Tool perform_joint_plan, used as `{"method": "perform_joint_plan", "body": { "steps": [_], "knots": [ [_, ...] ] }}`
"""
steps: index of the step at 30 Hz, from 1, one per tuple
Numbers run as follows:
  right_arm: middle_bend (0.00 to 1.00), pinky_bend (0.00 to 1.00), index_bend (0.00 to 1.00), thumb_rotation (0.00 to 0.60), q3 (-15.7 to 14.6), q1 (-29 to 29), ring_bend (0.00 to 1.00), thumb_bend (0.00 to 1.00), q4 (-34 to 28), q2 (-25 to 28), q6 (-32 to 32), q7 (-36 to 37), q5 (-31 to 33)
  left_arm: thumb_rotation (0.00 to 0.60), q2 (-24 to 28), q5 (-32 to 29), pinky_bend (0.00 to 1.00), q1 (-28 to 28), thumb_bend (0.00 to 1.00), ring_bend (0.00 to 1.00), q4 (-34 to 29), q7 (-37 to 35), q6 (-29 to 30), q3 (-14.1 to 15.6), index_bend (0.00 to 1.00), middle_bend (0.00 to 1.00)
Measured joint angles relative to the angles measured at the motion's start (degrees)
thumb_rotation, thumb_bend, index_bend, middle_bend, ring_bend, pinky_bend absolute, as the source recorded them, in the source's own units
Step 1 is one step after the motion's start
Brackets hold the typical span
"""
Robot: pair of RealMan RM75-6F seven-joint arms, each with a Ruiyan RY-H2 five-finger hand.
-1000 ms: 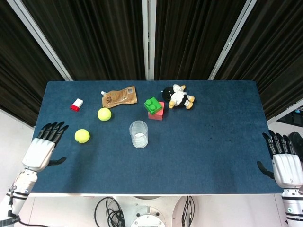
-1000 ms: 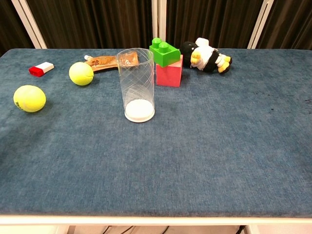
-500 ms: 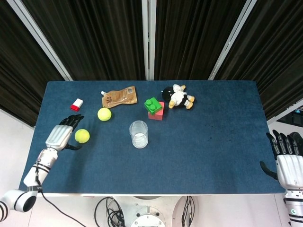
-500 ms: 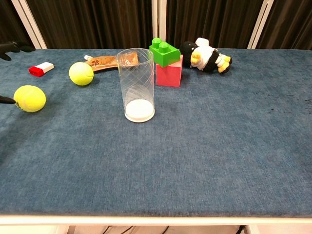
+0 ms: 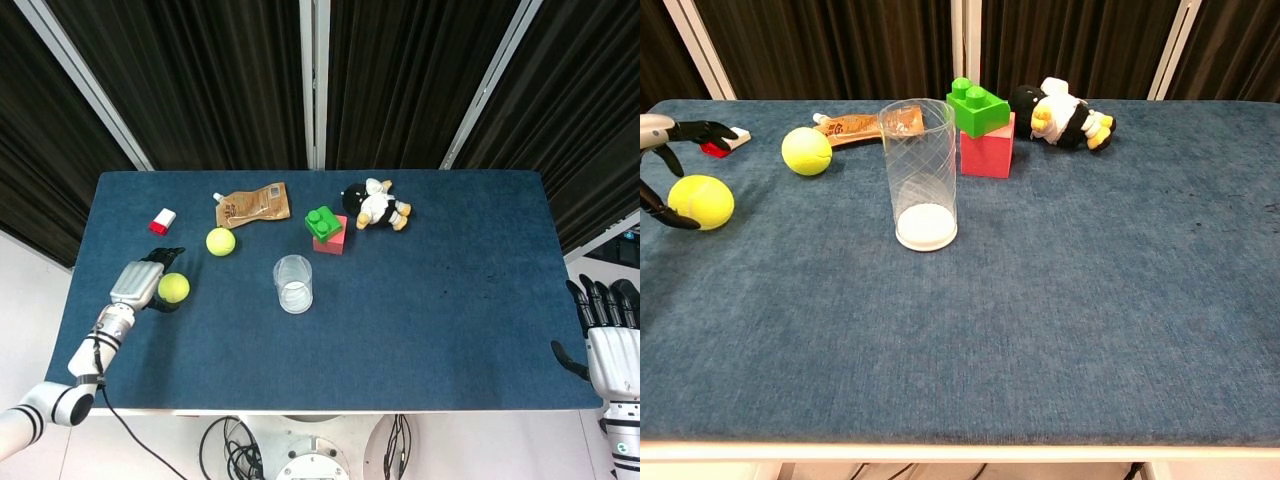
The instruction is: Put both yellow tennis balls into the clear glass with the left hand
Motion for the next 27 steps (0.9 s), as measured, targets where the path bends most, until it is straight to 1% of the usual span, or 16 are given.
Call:
{"method": "perform_joint_plan", "body": {
  "steps": [6, 11, 14, 17, 21, 24, 27],
  "knots": [
    [0.0, 0.0, 0.0, 0.6, 0.12, -0.03, 0.0, 0.2, -0.28, 0.23, -0.09, 0.05, 0.24, 0.6, -0.95, -0.33, 0.48, -0.18, 0.08, 0.2, 1.43, 0.05, -0.21, 0.62, 0.25, 0.23],
    [0.0, 0.0, 0.0, 0.6, -0.09, 0.0, 0.0, 0.2, -0.41, 0.28, -0.59, -0.08, 0.36, 0.6, -2.97, 0.69, 0.63, 0.1, 0.13, 0.34, 3.88, -0.99, 2.27, 0.82, 0.42, 0.38],
    [0.0, 0.0, 0.0, 0.6, -0.12, -0.02, 0.0, 0.2, -0.34, 0.25, -0.76, -0.01, 0.56, 0.6, -4.41, 1.61, 0.72, 0.36, 0.14, 0.42, 5.94, -2.29, 4.36, 0.88, 0.49, 0.45],
    [0.0, 0.0, 0.0, 0.6, -0.08, -0.07, 0.0, 0.2, -0.36, 0.32, -0.94, 0.11, 0.96, 0.6, -5.59, 2.46, 0.78, 0.59, 0.15, 0.48, 7.99, -2.89, 6.32, 0.95, 0.53, 0.5],
    [0.0, 0.0, 0.0, 0.6, 0.04, -0.14, 0.0, 0.2, -0.38, 0.38, -0.91, 0.3, 1.16, 0.6, -6.04, 3.16, 0.81, 0.87, 0.16, 0.52, 8.93, -3.98, 7.95, 0.95, 0.55, 0.52],
    [0.0, 0.0, 0.0, 0.6, 0.11, -0.15, 0.0, 0.2, -0.54, 0.49, -0.76, 0.35, 1.06, 0.6, -5.17, 3.6, 0.81, 0.99, 0.16, 0.52, 7.53, -4.26, 9.61, 0.58, 0.55, 0.53],
    [0.0, 0.0, 0.0, 0.6, 0.17, -0.19, 0.0, 0.2, -0.85, 0.69, -0.38, 0.32, 0.73, 0.6, -3.4, 3.92, 0.81, 1.05, 0.16, 0.52, 4.45, -4.06, 11.83, -0.37, 0.56, 0.53]
  ]
}}
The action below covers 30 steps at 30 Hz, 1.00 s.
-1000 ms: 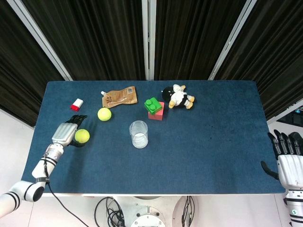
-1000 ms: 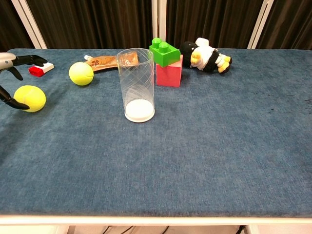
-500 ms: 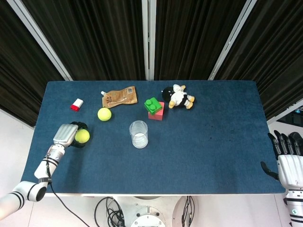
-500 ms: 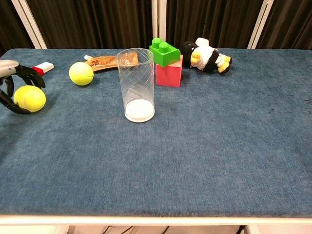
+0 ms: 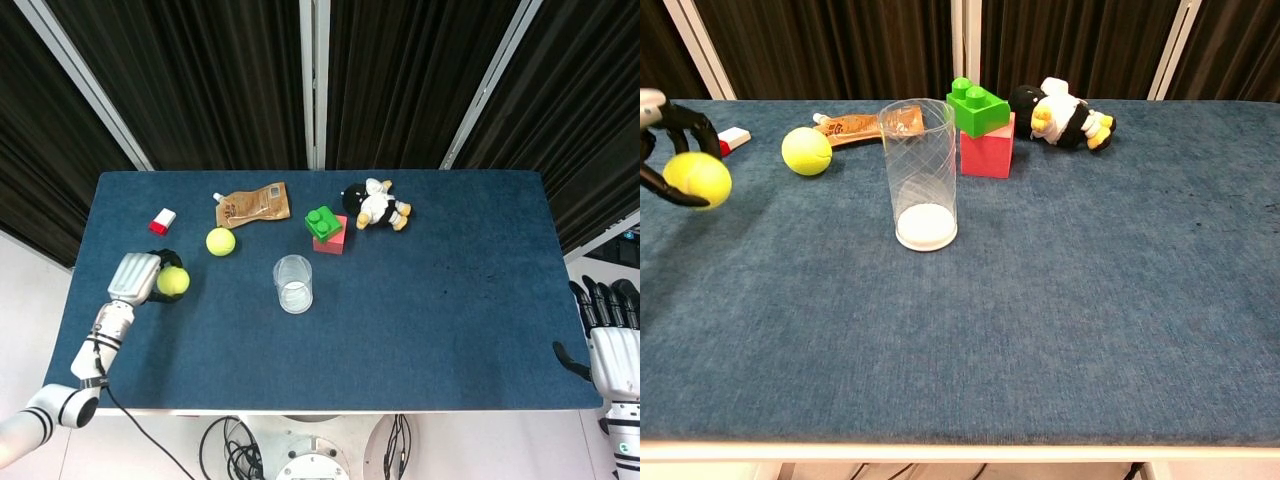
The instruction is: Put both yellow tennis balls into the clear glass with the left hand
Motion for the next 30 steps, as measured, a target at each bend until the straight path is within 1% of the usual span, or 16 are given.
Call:
{"method": "perform_joint_plan", "body": {
  "steps": [3, 7, 13, 16, 21, 25, 30],
  "knots": [
    [0.0, 0.0, 0.0, 0.6, 0.12, -0.09, 0.0, 0.2, -0.33, 0.23, 0.53, 0.1, -0.35, 0.6, 2.92, 0.04, 0.8, 0.1, 0.16, 0.52, -5.12, 1.13, 2.09, -1.29, 0.56, 0.54],
    [0.0, 0.0, 0.0, 0.6, 0.24, -0.09, 0.0, 0.2, -0.48, 0.35, 0.38, 0.18, -0.07, 0.6, 8.39, -0.22, 0.8, 0.33, 0.16, 0.52, -14.94, 3.07, 4.23, -3.18, 0.57, 0.55],
    [0.0, 0.0, 0.0, 0.6, 0.26, 0.17, 0.0, 0.2, -0.77, 0.06, 0.41, 0.0, -0.77, 0.6, 16.05, 0.05, 0.8, -0.07, 0.16, 0.53, -30.2, 6.64, 5.77, -5.57, 0.58, 0.55],
    [0.0, 0.0, 0.0, 0.6, 0.13, 0.27, 0.0, 0.2, -1.07, -0.04, 0.83, -0.08, -1.93, 0.6, 17.85, -0.32, 0.8, -1.38, 0.16, 0.53, -35.23, 10.15, 5.52, -6.9, 0.58, 0.55],
    [0.0, 0.0, 0.0, 0.6, -0.24, 0.26, 0.0, 0.2, -1.22, -0.21, 1.02, -0.29, -2.64, 0.6, 17.59, -2.68, 0.8, -4.88, 0.16, 0.52, -37.86, 14.61, 2.25, -8.15, 0.58, 0.56],
    [0.0, 0.0, 0.0, 0.6, -0.13, 0.36, 0.0, 0.2, -1.1, -0.19, 0.71, -0.17, -2.2, 0.6, 15.29, -4.64, 0.8, -8.05, 0.16, 0.52, -38.86, 17.66, -0.13, -8.95, 0.58, 0.56],
    [0.0, 0.0, 0.0, 0.6, -0.14, 0.5, 0.0, 0.2, -1.02, -0.29, 0.46, -0.16, -2.18, 0.6, 12.51, -5.85, 0.79, -10.58, 0.16, 0.52, -38.81, 21.26, -1.23, -9.31, 0.58, 0.56]
  ]
}}
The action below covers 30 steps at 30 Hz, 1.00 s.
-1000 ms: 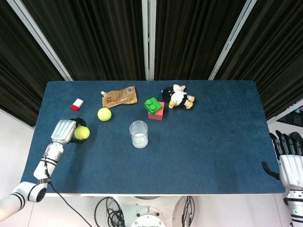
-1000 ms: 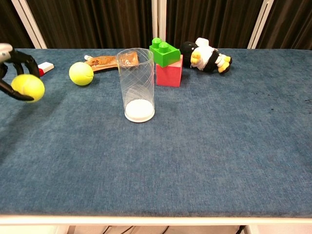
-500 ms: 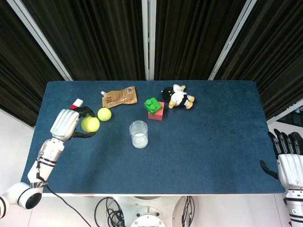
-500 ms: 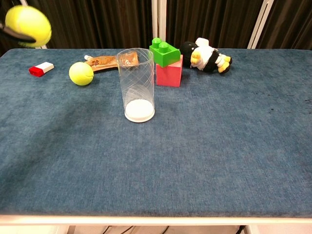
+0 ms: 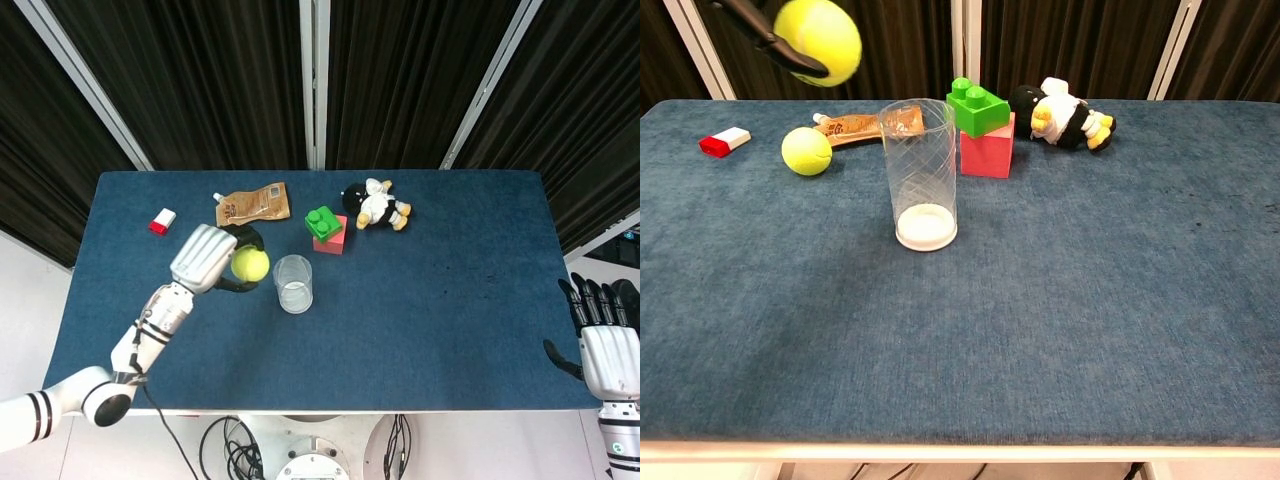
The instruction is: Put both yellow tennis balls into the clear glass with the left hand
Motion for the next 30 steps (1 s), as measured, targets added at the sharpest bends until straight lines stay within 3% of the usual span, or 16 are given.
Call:
{"method": "perform_joint_plan", "body": {
  "steps": [13, 30],
  "knots": [
    [0.0, 0.0, 0.0, 0.6, -0.05, 0.57, 0.0, 0.2, 0.99, -0.32, -1.54, 0.66, 0.65, 0.6, -5.72, -6.55, 0.78, -4.96, 0.16, 0.52, 2.21, 4.49, -1.55, -1.6, 0.58, 0.55],
    [0.0, 0.0, 0.0, 0.6, -0.03, 0.5, 0.0, 0.2, 2.72, -0.42, -1.95, 2.95, 1.63, 0.6, -10.21, -8.73, 0.75, -6.71, 0.16, 0.52, 4.98, 3.9, -1.45, -0.44, 0.56, 0.54]
  ]
}}
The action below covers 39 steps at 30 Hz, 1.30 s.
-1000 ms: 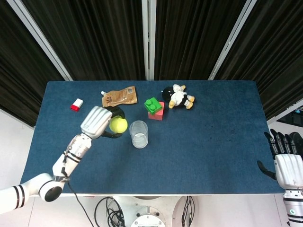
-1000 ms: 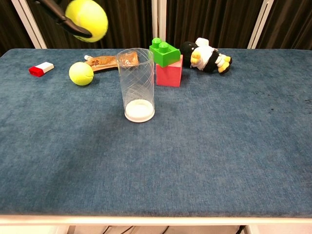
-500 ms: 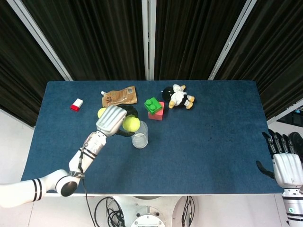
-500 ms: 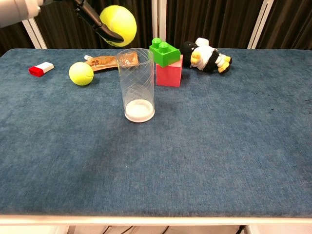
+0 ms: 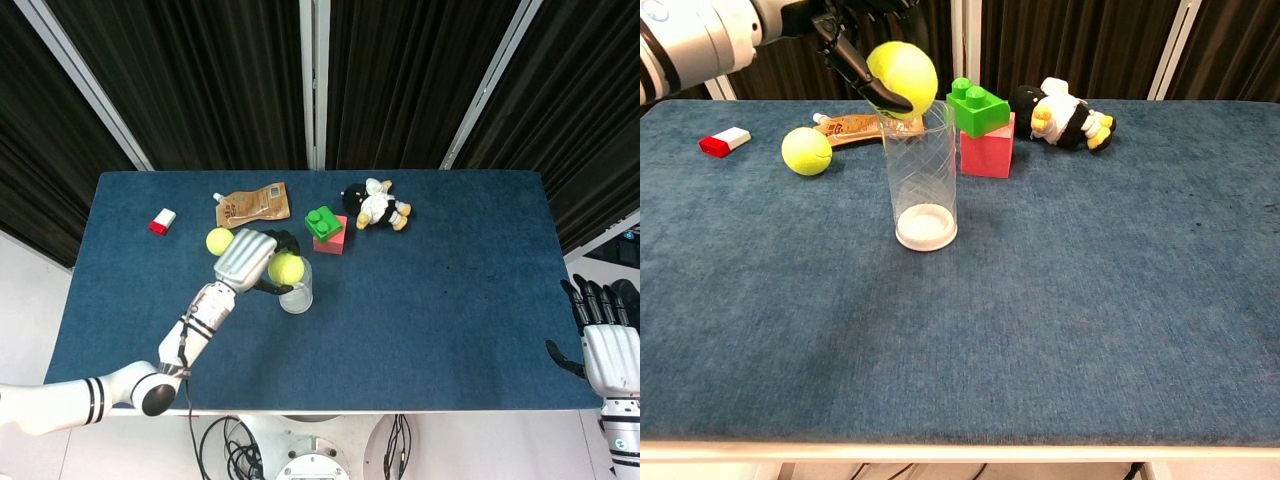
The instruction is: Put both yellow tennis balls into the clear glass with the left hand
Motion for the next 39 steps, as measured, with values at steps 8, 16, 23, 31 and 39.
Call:
{"method": "perform_joint_plan", "body": {
  "steps": [8, 16, 23, 31, 39],
  "knots": [
    [0.0, 0.0, 0.0, 0.6, -0.09, -0.31, 0.0, 0.2, 0.75, 0.13, -0.05, 1.25, 0.51, 0.6, -1.23, -0.29, 0.72, -0.67, 0.15, 0.45, 1.16, -0.08, -0.34, 0.46, 0.33, 0.42],
    [0.0, 0.0, 0.0, 0.6, 0.13, -0.49, 0.0, 0.2, 1.08, 0.35, 0.41, 1.95, 0.57, 0.6, -1.29, 1.02, 0.61, -0.95, 0.12, 0.29, 2.39, -1.01, -0.62, 1.21, 0.19, 0.29],
    [0.0, 0.0, 0.0, 0.6, 0.09, -0.36, 0.0, 0.2, 1.44, 0.11, 0.37, 2.01, 0.24, 0.6, -0.4, 2.35, 0.6, -0.84, 0.12, 0.29, 1.4, -1.74, -0.05, 1.25, 0.19, 0.28],
    [0.0, 0.0, 0.0, 0.6, 0.02, -0.54, 0.0, 0.2, 0.99, 0.5, 0.58, 1.75, 0.22, 0.6, 3.6, 3.54, 0.59, 0.86, 0.12, 0.29, -0.23, 0.77, 5.37, -0.15, 0.24, 0.3],
    [0.0, 0.0, 0.0, 0.6, -0.08, -1.01, 0.0, 0.2, -0.43, 1.29, 1.34, 1.29, -0.06, 0.6, 6.81, -2.04, 0.53, 3.12, 0.11, 0.26, 7.05, 6.74, 5.61, 0.24, 0.23, 0.28]
  ]
}}
